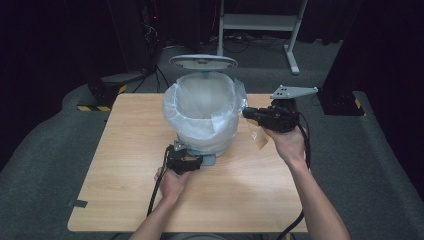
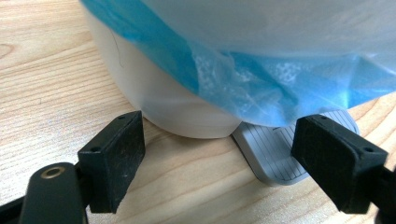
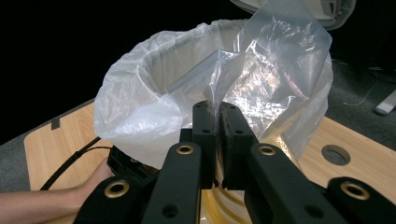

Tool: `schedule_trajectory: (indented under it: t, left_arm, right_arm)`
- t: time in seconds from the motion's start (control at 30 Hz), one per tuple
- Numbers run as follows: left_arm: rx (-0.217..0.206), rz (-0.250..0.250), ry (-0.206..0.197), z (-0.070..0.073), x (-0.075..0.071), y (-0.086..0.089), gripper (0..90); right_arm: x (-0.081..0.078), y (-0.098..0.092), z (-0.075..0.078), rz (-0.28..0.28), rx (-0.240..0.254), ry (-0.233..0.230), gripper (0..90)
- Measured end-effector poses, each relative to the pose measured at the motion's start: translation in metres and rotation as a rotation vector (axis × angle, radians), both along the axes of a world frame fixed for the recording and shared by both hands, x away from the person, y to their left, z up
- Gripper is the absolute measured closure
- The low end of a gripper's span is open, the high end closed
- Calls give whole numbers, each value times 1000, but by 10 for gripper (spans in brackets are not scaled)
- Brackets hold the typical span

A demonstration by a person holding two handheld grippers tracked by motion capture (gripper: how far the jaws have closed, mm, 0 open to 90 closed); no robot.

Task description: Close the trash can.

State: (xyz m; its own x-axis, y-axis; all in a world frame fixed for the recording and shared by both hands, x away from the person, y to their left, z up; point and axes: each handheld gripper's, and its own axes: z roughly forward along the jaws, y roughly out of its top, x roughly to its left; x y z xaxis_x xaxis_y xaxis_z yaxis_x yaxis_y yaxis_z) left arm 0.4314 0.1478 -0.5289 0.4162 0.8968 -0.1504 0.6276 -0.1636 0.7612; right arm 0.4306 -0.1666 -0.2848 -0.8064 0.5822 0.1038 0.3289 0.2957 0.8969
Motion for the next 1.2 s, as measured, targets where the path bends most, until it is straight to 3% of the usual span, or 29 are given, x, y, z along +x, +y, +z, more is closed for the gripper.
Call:
schedule_trajectory:
  t: [1.2]
  left_arm:
    - [3, 3, 0, 0, 0, 0, 167]
  right_arm:
    - [31, 53, 23, 93, -37, 13, 864]
